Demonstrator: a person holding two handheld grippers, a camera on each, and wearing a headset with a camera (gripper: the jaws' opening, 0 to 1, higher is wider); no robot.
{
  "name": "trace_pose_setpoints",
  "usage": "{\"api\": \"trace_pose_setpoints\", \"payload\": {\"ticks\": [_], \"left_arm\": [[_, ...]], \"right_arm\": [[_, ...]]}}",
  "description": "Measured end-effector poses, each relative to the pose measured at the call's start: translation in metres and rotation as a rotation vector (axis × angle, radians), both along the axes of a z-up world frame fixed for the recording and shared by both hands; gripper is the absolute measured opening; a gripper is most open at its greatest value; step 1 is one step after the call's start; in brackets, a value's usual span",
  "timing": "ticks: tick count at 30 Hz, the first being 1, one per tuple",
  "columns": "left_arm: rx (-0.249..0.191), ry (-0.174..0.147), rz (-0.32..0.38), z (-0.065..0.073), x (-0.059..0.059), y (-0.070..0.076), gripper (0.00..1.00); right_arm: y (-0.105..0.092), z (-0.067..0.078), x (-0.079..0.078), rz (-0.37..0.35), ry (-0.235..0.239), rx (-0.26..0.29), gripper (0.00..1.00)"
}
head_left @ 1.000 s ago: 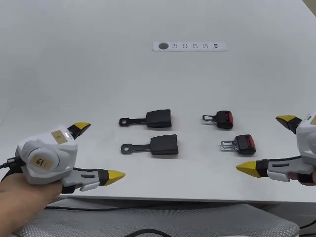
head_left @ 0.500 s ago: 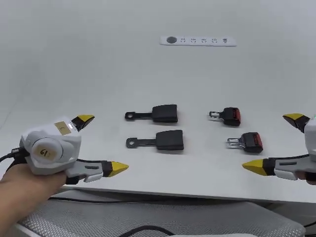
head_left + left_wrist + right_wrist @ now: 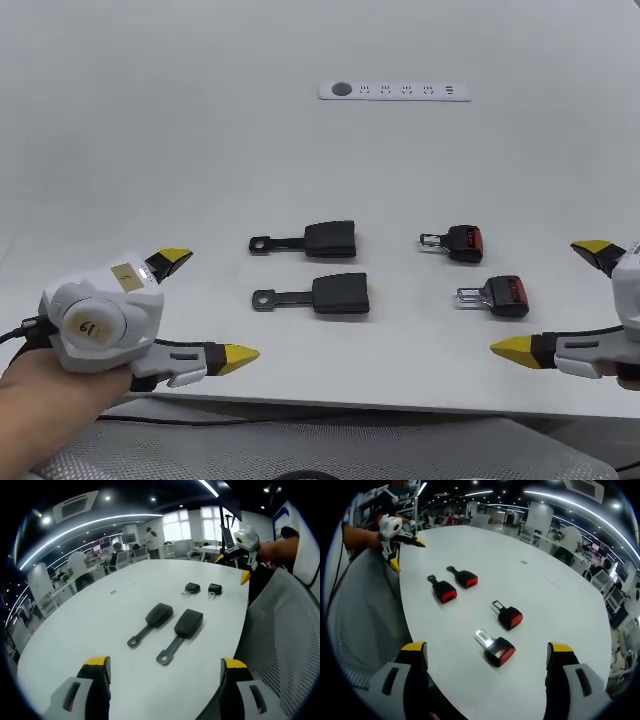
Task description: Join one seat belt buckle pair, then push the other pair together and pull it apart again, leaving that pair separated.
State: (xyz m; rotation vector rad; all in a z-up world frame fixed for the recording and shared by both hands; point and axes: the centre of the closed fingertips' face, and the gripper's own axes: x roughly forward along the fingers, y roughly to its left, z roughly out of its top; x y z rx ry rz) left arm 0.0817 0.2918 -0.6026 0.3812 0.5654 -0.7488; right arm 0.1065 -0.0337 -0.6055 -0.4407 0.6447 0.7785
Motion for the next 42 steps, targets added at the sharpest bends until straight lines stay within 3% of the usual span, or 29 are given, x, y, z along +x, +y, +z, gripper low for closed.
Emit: {"api": "trace_pose_setpoints", "payload": {"ticks": [3,5,10,15,20,23,31,33,34,38,42], "left_arm": [[-0.003,-0.003,0.011,0.000,0.002,0.003,0.92],[-0.006,-0.003,0.014,0.000,0.002,0.004,0.92],[-0.012,-0.009,0.010,0.001,0.003,0.004,0.93],[-0.003,-0.004,-0.009,-0.002,0.001,0.004,0.95],[0.019,0.003,-0.029,-0.003,-0.001,0.003,0.95],[0.040,0.018,-0.048,-0.006,-0.005,0.001,0.94],[0.036,0.043,-0.052,-0.005,-0.006,0.001,0.91],[0.050,0.074,-0.075,-0.009,-0.009,0.002,0.86],[0.061,0.077,-0.096,-0.010,-0.010,0.002,0.84],[0.071,0.091,-0.124,-0.011,-0.006,0.000,0.78],[0.067,0.111,-0.156,-0.011,0.002,-0.015,0.75]], "right_arm": [[-0.002,-0.001,-0.007,0.000,0.015,0.012,1.00],[-0.005,-0.003,-0.008,0.013,0.016,-0.015,1.00],[-0.002,0.001,-0.004,0.022,0.006,-0.026,1.00],[0.001,-0.003,-0.001,0.035,0.001,-0.069,1.00],[0.005,-0.004,-0.003,0.064,0.002,-0.069,0.99],[0.005,-0.005,-0.004,0.067,0.003,-0.063,0.98],[0.005,-0.005,-0.003,0.095,-0.002,-0.062,0.92],[0.003,-0.007,-0.005,0.105,0.021,-0.067,0.87],[0.003,-0.006,-0.004,0.116,0.007,-0.074,0.87],[-0.001,-0.011,-0.002,0.137,0.013,-0.088,0.83],[-0.003,-0.017,-0.001,0.194,0.019,-0.107,0.76]]}}
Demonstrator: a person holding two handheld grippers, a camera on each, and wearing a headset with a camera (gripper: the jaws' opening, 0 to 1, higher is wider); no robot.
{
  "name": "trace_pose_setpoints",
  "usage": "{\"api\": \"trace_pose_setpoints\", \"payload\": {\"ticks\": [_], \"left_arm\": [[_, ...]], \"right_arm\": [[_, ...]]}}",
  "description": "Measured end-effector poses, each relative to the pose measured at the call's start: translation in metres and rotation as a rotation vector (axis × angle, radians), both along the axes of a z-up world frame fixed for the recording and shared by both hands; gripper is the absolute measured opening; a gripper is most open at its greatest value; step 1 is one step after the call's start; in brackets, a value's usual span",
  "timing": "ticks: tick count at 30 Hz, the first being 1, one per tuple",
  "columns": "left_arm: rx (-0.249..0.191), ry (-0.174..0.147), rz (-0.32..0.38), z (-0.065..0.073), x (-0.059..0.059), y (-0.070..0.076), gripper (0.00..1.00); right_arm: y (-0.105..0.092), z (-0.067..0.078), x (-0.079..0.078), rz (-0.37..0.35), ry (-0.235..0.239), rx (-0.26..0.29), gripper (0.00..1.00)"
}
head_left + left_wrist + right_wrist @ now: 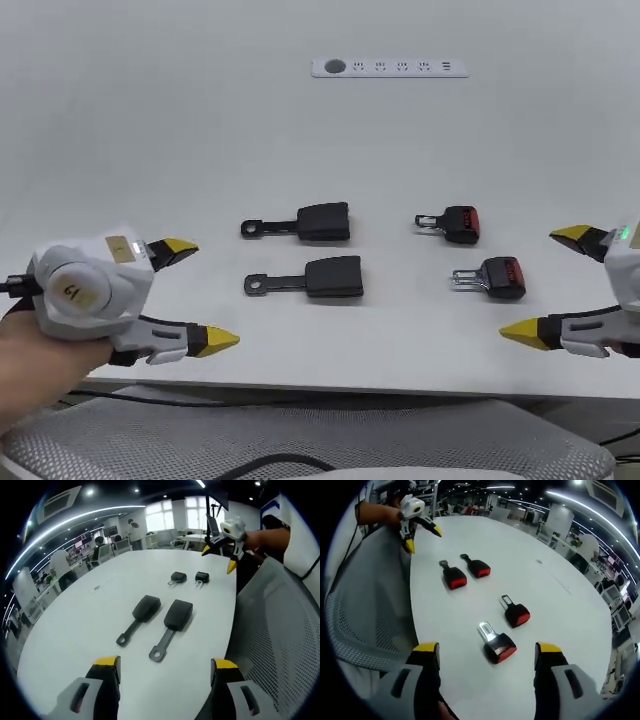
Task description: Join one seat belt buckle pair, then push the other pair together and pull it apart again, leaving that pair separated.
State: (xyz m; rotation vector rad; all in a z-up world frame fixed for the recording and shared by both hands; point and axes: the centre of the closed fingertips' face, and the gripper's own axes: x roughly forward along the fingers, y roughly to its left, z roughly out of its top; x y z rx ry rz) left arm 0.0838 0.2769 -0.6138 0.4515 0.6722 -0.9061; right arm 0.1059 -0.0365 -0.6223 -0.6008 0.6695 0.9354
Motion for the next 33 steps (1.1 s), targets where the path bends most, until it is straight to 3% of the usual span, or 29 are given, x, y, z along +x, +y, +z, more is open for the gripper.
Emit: {"api": "trace_pose_setpoints", "payload": {"ticks": [1,3,7,10,12,19,27,30,33], "left_arm": [[-0.005,0.023,-0.009,-0.002,0.000,-0.005,0.76],[-0.006,0.038,-0.044,-0.005,0.006,-0.015,0.76],[0.062,0.018,-0.141,-0.017,0.023,-0.019,0.68],[0.053,0.062,-0.175,-0.020,0.023,-0.034,0.61],[0.070,0.049,-0.203,-0.023,0.027,-0.042,0.57],[0.080,0.058,-0.267,-0.030,0.035,-0.069,0.53],[0.120,0.070,-0.321,-0.037,0.049,-0.082,0.49],[0.155,0.084,-0.357,-0.042,0.047,-0.086,0.46],[0.153,0.093,-0.372,-0.047,0.049,-0.091,0.45]], "right_arm": [[0.002,-0.001,-0.002,0.022,0.012,-0.002,0.72],[0.005,-0.001,-0.001,0.044,0.012,0.006,0.67],[0.006,-0.010,0.004,0.088,0.021,-0.025,0.62],[0.006,-0.014,0.011,0.107,0.023,-0.039,0.60],[0.008,-0.014,0.012,0.130,0.029,-0.047,0.57],[0.005,-0.031,0.020,0.188,0.062,-0.059,0.48],[0.002,-0.046,0.027,0.251,0.092,-0.105,0.40],[0.003,-0.050,0.030,0.273,0.104,-0.128,0.39],[0.002,-0.054,0.031,0.296,0.123,-0.153,0.40]]}}
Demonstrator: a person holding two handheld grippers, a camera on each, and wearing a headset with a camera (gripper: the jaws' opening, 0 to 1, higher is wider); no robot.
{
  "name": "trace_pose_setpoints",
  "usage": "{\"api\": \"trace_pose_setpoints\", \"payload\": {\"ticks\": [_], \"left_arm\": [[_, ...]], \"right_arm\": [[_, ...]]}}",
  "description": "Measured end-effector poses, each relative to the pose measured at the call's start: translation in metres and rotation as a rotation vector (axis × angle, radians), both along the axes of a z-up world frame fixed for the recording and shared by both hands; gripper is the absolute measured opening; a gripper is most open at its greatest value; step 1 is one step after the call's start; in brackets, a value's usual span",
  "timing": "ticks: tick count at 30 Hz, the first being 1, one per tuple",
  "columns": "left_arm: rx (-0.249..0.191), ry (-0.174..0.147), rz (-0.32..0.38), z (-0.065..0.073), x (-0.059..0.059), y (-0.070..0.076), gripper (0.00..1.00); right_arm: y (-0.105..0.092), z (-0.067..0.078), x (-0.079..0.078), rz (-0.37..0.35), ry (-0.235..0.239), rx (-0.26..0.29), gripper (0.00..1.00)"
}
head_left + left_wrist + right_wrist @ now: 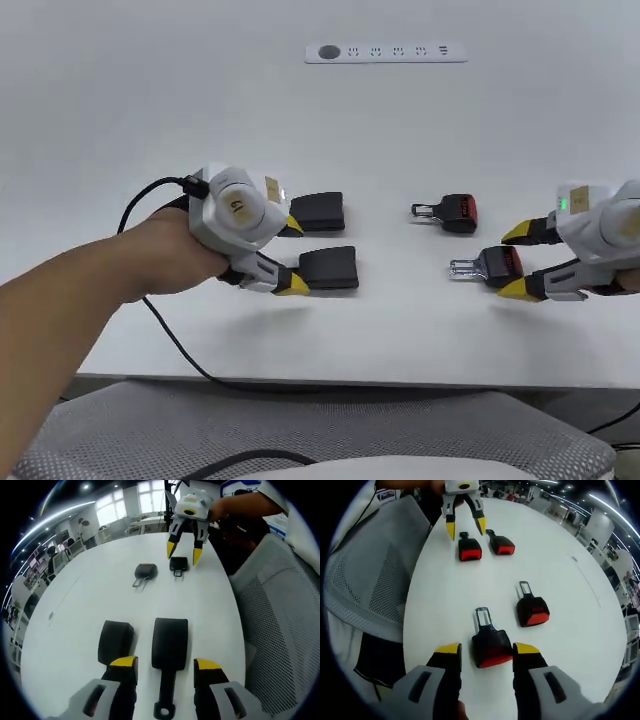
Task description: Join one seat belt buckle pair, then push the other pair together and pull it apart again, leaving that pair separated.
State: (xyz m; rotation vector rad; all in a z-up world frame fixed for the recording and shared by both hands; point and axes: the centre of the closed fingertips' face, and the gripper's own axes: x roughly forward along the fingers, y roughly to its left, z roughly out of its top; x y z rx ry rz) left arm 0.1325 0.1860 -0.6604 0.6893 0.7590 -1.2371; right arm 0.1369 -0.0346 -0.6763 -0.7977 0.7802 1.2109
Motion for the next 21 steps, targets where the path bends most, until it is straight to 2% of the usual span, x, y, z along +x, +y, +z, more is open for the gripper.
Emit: {"api": "trace_pose_setpoints", "payload": {"ticks": [3,8,17,18,19,21], "left_arm": [[0.008,0.002,-0.018,-0.007,0.003,-0.002,0.43],[0.027,0.008,-0.041,-0.015,0.004,-0.004,0.40],[0.062,0.024,-0.104,-0.030,-0.002,-0.008,0.34],[0.069,0.027,-0.112,-0.031,-0.005,-0.009,0.33],[0.048,0.024,-0.116,-0.028,-0.004,-0.014,0.33],[0.064,0.026,-0.113,-0.027,-0.004,-0.011,0.33]], "right_arm": [[-0.003,-0.007,0.003,0.020,0.015,-0.026,0.40],[-0.004,-0.009,0.003,0.036,0.040,-0.043,0.38],[-0.005,-0.017,0.006,0.052,0.074,-0.054,0.35],[-0.005,-0.017,0.006,0.055,0.078,-0.054,0.35],[-0.005,-0.017,0.006,0.055,0.083,-0.053,0.35],[-0.006,-0.018,0.005,0.052,0.096,-0.053,0.35]]}}
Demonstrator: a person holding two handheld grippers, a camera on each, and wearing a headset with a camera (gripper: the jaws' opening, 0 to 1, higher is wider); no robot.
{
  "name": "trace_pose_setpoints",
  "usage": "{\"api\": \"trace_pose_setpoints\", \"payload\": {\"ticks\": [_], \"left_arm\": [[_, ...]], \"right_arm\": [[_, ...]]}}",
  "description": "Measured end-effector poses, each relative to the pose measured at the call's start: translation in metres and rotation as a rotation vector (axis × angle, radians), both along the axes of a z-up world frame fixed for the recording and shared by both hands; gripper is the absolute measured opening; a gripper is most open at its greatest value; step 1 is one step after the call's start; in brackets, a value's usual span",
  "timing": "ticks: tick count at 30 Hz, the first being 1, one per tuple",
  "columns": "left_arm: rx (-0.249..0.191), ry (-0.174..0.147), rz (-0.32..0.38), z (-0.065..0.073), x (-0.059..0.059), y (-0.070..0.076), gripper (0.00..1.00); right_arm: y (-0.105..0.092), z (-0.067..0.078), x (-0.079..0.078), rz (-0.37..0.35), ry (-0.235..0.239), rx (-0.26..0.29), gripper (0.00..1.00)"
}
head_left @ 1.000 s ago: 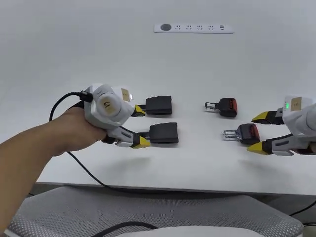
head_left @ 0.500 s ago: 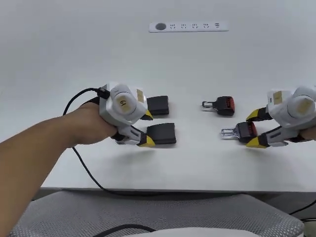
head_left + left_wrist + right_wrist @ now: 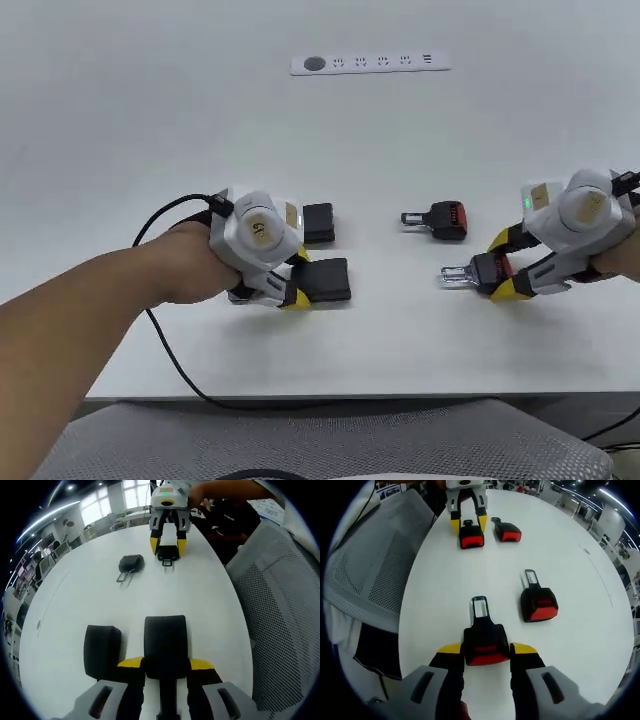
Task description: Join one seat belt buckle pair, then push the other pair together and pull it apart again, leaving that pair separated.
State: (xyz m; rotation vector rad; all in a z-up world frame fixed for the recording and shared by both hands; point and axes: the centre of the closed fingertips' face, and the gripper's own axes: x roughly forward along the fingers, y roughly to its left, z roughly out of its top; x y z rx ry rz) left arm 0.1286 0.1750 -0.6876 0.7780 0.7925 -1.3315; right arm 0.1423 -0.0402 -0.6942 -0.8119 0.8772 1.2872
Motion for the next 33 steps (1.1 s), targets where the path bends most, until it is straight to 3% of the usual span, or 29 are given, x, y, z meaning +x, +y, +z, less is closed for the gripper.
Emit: {"api": "trace_pose_setpoints", "payload": {"ticks": [6,17,25,33], "left_arm": [[0.016,0.007,-0.053,0.002,-0.004,-0.003,0.33],[0.007,0.049,-0.016,-0.002,-0.001,-0.001,0.33],[0.017,0.052,-0.001,-0.005,0.003,0.001,0.33],[0.024,0.049,-0.006,-0.006,0.003,0.002,0.33]], "right_arm": [[-0.001,-0.002,-0.001,0.009,0.024,-0.014,0.34],[-0.001,-0.002,-0.001,0.012,0.022,-0.011,0.34],[-0.001,-0.002,0.002,-0.016,0.020,0.001,0.34],[0.026,-0.001,-0.006,-0.034,-0.001,0.036,0.34]]}}
